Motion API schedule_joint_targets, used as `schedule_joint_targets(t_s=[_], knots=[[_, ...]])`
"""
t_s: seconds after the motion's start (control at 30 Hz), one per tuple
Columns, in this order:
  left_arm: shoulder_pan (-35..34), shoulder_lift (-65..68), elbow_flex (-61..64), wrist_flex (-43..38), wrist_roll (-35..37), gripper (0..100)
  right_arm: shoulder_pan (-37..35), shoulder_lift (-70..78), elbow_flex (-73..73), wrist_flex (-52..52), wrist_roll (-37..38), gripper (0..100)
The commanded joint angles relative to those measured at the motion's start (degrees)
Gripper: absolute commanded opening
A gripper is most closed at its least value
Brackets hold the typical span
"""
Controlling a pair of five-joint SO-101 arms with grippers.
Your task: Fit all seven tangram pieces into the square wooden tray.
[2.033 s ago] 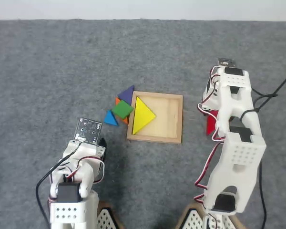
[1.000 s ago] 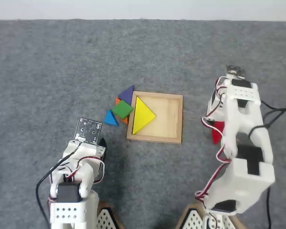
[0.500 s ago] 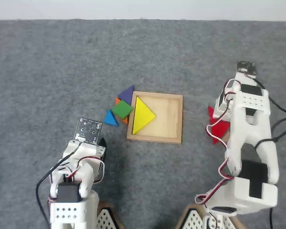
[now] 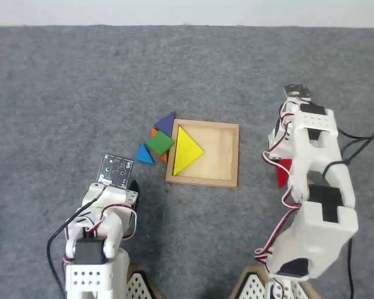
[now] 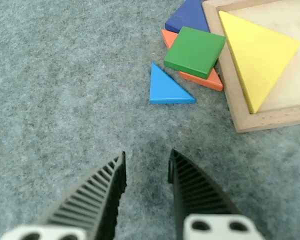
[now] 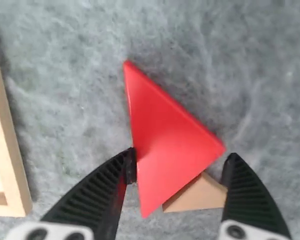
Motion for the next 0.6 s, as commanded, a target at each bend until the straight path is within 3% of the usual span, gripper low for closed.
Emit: schedule_joint_targets(t_s=[0.0,0.57], knots=[[-0.35,-0.97,-0.66,0.18,0.53,14,-0.75,-0.04,-3.08,0.57,1.85,28.4],[-0.35,-0.97,-0.66,0.18,0.53,14,-0.57,0.04,-3.16,0.57,8.79,28.5]])
